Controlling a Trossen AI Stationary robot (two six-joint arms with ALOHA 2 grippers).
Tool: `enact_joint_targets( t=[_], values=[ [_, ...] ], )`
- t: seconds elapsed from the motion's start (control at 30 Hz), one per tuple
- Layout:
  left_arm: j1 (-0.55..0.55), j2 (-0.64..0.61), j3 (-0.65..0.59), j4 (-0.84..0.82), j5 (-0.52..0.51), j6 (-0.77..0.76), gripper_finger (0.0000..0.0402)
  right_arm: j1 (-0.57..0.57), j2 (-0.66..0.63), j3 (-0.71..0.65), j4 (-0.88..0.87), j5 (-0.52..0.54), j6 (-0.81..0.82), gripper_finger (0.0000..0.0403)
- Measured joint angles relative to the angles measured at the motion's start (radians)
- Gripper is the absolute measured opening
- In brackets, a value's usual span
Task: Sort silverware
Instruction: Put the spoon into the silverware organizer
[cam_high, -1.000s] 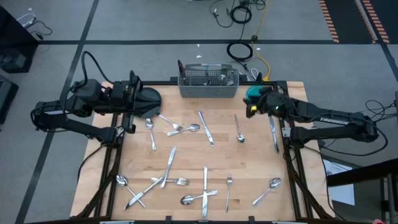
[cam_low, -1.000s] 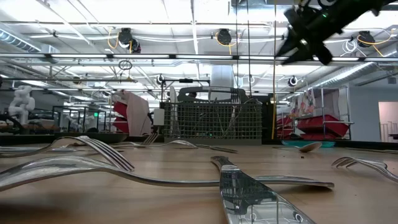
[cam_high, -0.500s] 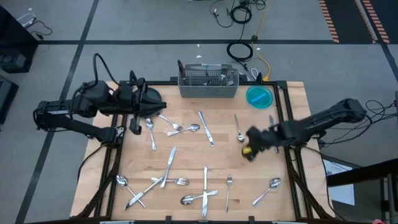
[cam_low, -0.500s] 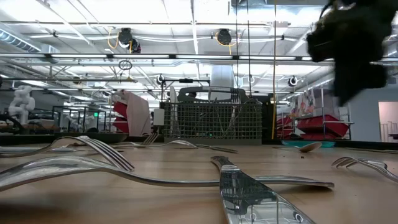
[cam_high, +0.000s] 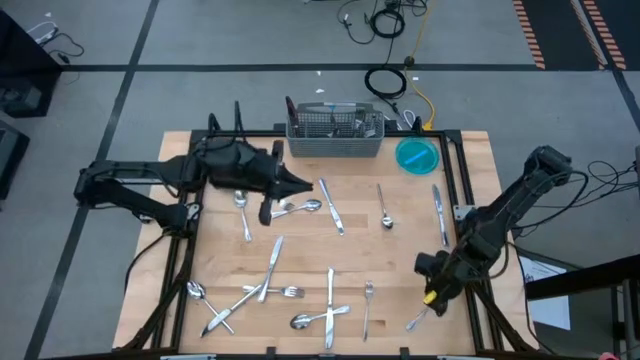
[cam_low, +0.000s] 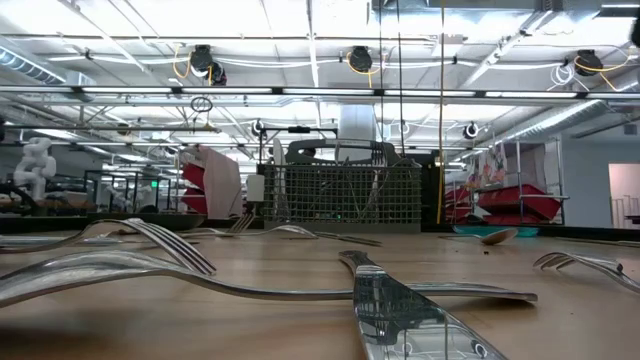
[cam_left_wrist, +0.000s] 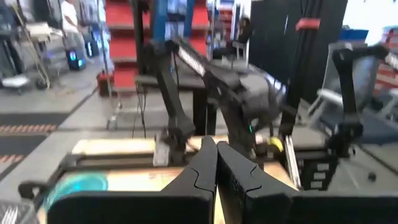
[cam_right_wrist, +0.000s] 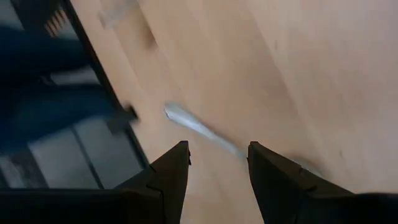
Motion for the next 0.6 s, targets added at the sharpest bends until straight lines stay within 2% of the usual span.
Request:
enact_joint_targets(
  t=[0.2, 0.37, 0.43, 0.6],
  values=[
    [0.028, -0.029, 0.000, 0.038, 0.004, -0.024, 0.0011, 0.017, 0.118, 0.000, -0.010, -0.199, -0.117, 0.0155],
    [0.029, -0.039, 0.000, 0.034, 0.005, -0.035, 0.0011, 0.015, 0.199, 0.000, 0.017, -0.214, -0.212, 0.0155],
    [0.029, -0.038, 0.000, 0.022, 0.007, -0.067, 0.0011, 0.013, 0.224, 0.000, 0.047, -0.174, -0.147, 0.0155],
    [0.029, -0.038, 0.000, -0.042, 0.008, -0.102, 0.0011, 0.016, 0.271, 0.000, 0.221, -0.008, 0.264, 0.0155]
  ],
)
